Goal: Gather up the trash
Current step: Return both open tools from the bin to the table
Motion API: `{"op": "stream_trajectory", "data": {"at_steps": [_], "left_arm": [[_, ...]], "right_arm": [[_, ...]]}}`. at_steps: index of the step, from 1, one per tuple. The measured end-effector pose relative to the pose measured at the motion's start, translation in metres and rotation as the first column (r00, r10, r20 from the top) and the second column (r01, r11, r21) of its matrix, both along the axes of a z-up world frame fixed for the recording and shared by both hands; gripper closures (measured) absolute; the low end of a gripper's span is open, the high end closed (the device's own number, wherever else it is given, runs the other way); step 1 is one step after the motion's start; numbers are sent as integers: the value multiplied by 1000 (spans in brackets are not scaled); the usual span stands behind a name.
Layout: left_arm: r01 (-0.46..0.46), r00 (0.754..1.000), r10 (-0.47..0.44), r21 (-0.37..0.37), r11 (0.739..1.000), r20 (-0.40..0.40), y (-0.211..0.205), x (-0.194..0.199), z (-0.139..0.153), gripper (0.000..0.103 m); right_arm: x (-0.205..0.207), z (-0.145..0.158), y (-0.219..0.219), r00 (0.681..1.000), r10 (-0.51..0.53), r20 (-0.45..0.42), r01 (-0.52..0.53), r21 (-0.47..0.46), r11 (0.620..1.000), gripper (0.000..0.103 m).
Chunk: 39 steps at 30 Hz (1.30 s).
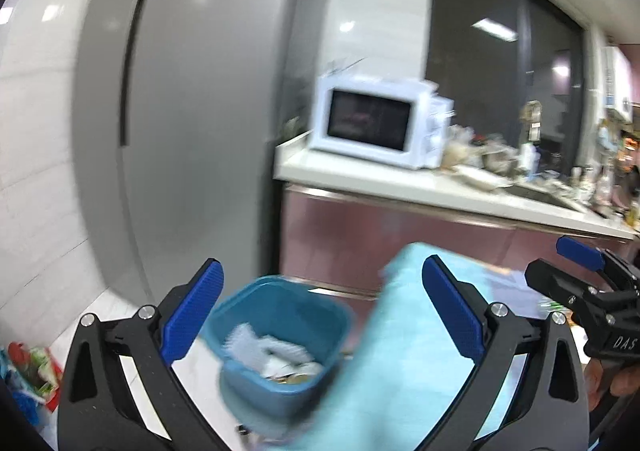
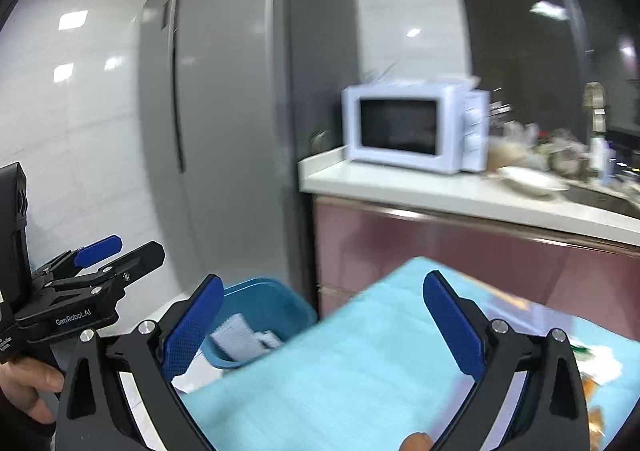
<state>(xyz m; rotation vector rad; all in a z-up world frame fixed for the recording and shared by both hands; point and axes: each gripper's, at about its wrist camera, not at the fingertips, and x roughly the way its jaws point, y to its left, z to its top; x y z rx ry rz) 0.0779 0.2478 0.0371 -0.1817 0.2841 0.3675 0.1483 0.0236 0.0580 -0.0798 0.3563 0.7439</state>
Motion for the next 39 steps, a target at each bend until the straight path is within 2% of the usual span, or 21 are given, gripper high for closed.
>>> {"op": "stream_trajectory", "data": {"at_steps": [2,5,8,13,17,23,28,32,39], "left_arm": [[46,999,-46,14,999,13,-29,1,4,5],[98,995,-100,74,992,26,-78,6,6,5],[160,987,-161,72,984,11,-120,12,-1,5],[256,967,-255,86,963,-30,-186,14,-25,5],[309,951,-305,86,947,-55,-221,11,-39,5],[369,929,-363,88,925,-71,-257,10,-49,5],[440,895,-429,88,894,-123,-284,18,-60,5],[480,870,-464,72,874,-166,-296,33,-68,5],[506,840,-486,26,862,-243,-313,71,-80,5]], "right_arm": [[-12,2,-32,997,-68,33,68,13,998,7],[-26,-2,-84,982,-176,69,176,13,984,7],[-36,-9,-130,964,-251,81,251,17,968,6],[-63,-21,-199,909,-401,112,401,24,916,6],[-83,-30,-235,869,-482,112,482,31,876,6],[-100,-41,-261,824,-560,86,559,37,828,6],[-109,-52,-279,800,-597,55,597,20,802,6],[-109,-60,-288,790,-612,25,612,8,791,6],[-90,-70,-294,788,-616,-23,615,-18,788,6]]}}
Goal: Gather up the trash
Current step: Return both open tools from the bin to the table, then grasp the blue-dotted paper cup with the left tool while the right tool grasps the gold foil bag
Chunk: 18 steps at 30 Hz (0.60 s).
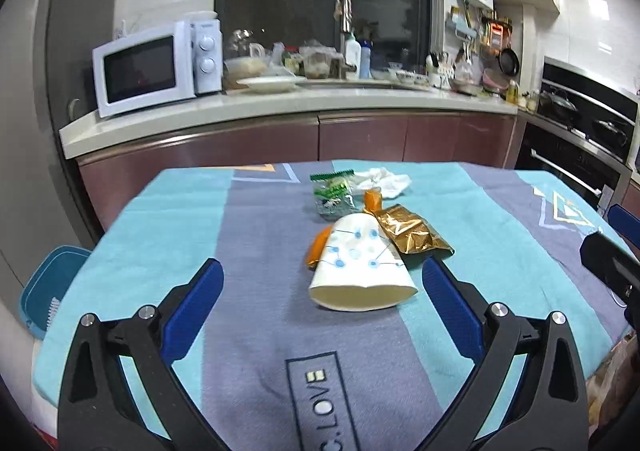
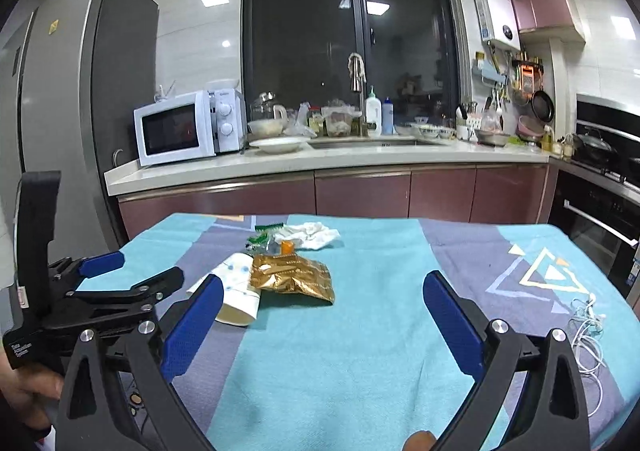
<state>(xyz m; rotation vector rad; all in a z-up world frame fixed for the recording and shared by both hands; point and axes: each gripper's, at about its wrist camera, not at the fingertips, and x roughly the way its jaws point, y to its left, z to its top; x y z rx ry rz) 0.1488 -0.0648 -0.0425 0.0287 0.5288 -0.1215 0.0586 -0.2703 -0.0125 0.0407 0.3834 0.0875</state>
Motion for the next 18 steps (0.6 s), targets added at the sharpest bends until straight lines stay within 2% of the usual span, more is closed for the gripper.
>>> {"op": "stream_trajectory", "data": {"at_steps": [8,18], "left_arm": [[40,995,-37,25,999,-96,-26,41,-17,5],[66,982,-52,70,995,-182,-49,72,-39,5]], "right_arm": [[18,-12,-11,999,-18,-41,19,17,1000,6],[48,-21,-28,996,-19,-87,22,37,999,7]]}}
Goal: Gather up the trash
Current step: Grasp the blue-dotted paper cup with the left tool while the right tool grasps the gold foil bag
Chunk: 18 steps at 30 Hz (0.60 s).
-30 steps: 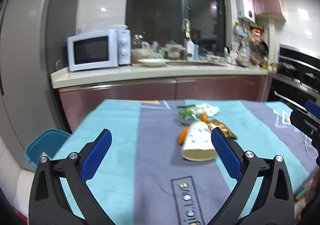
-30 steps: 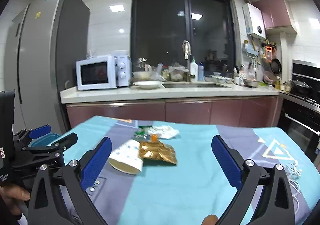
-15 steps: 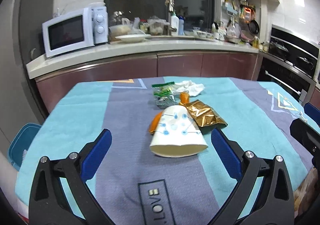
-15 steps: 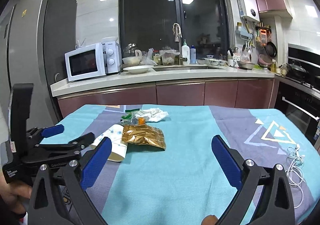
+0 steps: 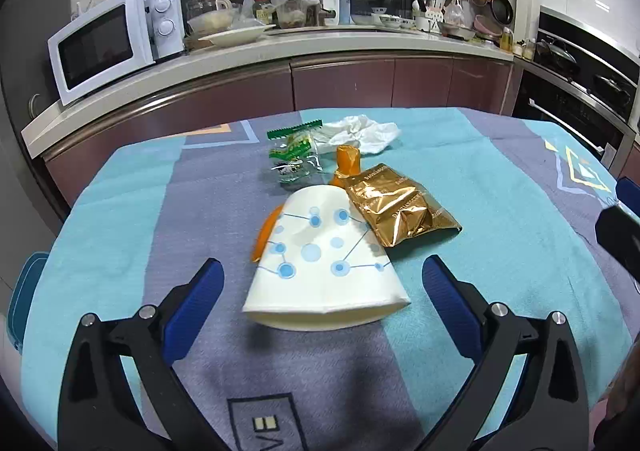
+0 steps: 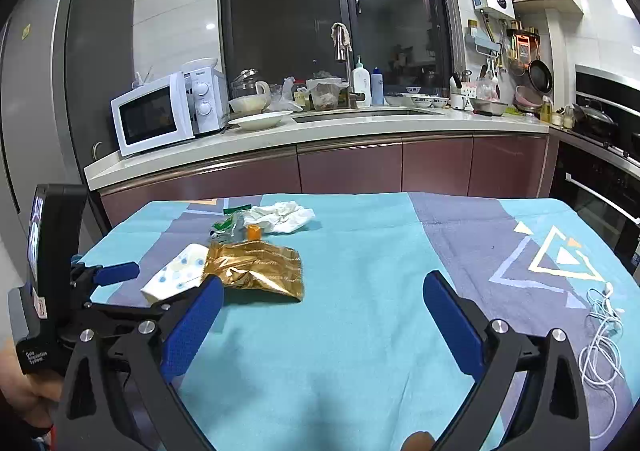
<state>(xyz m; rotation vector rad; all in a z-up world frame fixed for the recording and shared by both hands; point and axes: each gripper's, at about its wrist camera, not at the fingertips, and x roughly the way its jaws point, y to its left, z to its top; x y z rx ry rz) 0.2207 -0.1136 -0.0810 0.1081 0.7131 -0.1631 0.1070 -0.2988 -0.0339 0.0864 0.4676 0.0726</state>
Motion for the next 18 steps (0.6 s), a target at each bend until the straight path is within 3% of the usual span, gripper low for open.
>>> {"op": "stream_trajectory", "data": {"at_steps": [13,18], "left_arm": [[-34,997,34,3,999,-73,-1,20,-16,6],[-32,995,30,-18,999,-96,1,24,-19,17]], "right_arm": [[67,-11,5,982,144,-126,-143,15,990,7],[90,-18,8,964,194,-183,-196,4,981,7]]}}
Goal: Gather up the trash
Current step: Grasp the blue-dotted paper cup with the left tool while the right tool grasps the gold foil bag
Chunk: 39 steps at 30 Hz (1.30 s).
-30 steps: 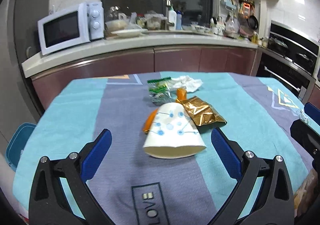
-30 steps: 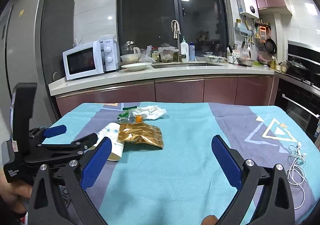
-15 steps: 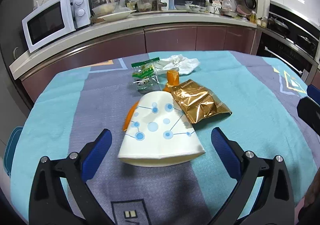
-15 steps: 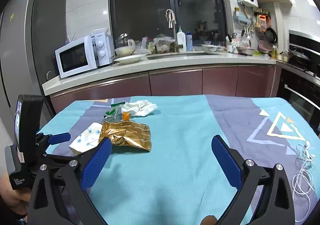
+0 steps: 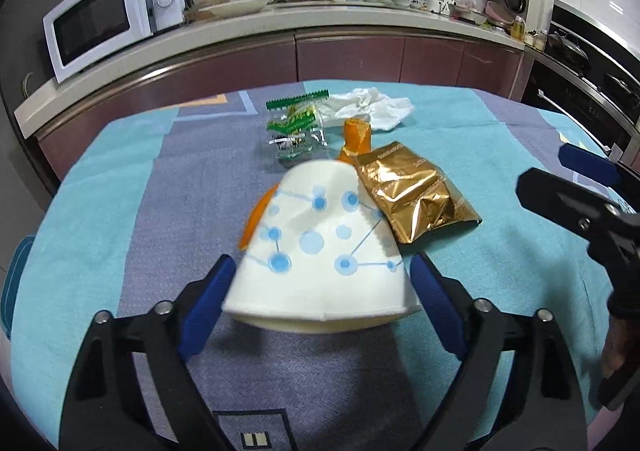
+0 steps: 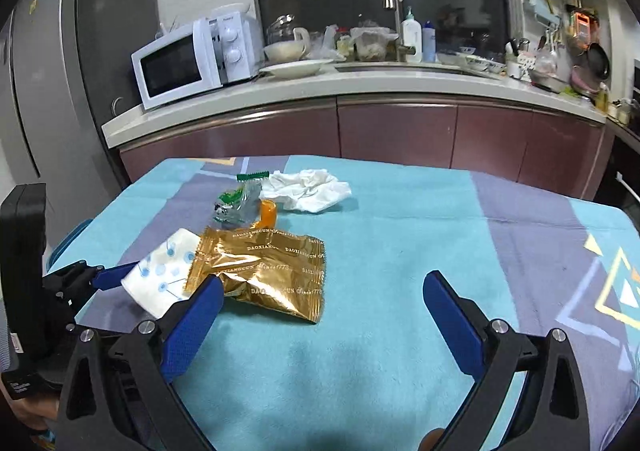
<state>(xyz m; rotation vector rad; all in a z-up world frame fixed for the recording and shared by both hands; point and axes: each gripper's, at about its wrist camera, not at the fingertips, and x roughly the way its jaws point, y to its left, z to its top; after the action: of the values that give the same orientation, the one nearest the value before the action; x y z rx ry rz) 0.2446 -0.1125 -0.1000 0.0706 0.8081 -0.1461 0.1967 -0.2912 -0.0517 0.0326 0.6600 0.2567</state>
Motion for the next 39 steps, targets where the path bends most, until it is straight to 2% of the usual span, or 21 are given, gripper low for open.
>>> {"op": "stream_trajectory", "data": {"at_steps": [17,23,31,39], "left_arm": [[14,1000,-14,-92,996,9,13,-9,6,27],[-1,1000,2,-93,996,7,25,-18,9,27],[-28,999,31,-80,996,43,43,-32,21,27],[-52,994,60,-90,995,86,60,-42,35,27]], "right_arm": [[22,-21,10,993,78,-93,-74,49,996,7],[26,-22,16,988,115,-107,-107,75,991,7],[34,-27,30,984,120,-135,-115,43,992,7],[50,-39,41,972,110,-210,-111,4,994,7]]}}
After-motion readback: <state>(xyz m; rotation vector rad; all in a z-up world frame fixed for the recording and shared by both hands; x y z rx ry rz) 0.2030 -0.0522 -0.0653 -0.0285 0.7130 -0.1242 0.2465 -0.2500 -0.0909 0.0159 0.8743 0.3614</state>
